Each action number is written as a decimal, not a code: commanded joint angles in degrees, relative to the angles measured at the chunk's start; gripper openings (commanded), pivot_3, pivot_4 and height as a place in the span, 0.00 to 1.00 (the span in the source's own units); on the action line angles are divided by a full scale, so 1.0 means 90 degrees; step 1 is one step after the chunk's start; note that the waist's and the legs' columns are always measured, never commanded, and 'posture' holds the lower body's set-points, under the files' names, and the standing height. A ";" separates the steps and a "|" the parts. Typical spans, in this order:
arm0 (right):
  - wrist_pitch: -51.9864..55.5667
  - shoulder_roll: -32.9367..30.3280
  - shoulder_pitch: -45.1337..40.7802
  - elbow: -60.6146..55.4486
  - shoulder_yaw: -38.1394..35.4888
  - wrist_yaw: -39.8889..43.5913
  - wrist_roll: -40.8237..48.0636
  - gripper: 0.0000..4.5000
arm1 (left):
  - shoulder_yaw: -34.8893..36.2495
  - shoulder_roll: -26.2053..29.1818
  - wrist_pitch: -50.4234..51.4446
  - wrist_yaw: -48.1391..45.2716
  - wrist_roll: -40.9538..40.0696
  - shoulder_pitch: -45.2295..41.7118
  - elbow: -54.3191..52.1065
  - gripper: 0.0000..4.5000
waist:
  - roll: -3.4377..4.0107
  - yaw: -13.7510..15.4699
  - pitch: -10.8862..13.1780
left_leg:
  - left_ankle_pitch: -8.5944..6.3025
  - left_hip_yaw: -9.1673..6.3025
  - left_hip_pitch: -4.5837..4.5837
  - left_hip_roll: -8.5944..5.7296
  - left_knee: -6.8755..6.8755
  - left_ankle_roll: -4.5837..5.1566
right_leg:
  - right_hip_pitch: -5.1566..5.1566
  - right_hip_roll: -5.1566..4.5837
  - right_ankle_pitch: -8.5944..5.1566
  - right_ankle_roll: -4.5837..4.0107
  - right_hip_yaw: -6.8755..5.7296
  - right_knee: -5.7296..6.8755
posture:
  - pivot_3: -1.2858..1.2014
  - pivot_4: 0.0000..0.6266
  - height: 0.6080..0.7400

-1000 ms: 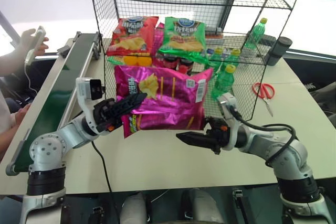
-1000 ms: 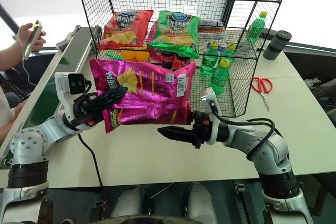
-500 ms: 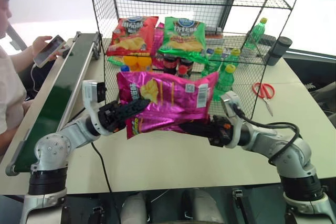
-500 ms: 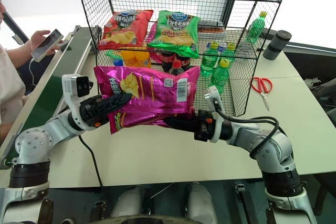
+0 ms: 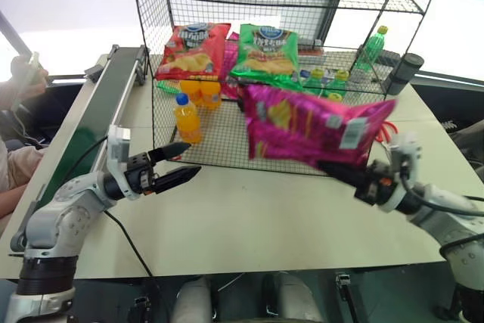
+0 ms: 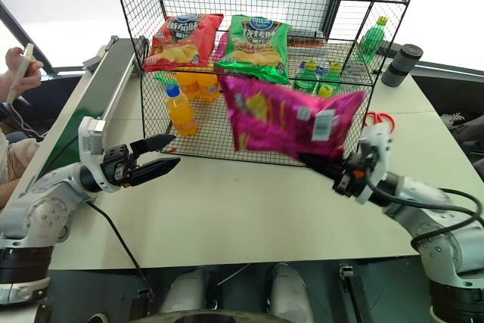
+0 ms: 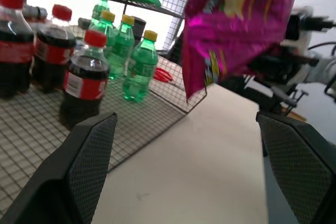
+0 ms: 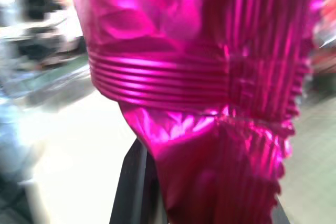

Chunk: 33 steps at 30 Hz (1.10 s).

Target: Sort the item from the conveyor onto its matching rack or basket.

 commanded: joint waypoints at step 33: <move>-0.4736 -0.0889 -0.3692 0.5011 0.2281 -0.4775 -0.8583 0.05 | -0.1046 -0.1839 -0.1446 0.1179 0.1150 -0.0488 -0.0410 1.00 | 0.0008 -0.0164 0.0004 | 0.0032 0.0020 0.0006 -0.0009 0.0003 -0.0049 | 0.0007 0.0006 0.0010 0.0024 0.0004 0.0002 | 0.52 0.24 0.98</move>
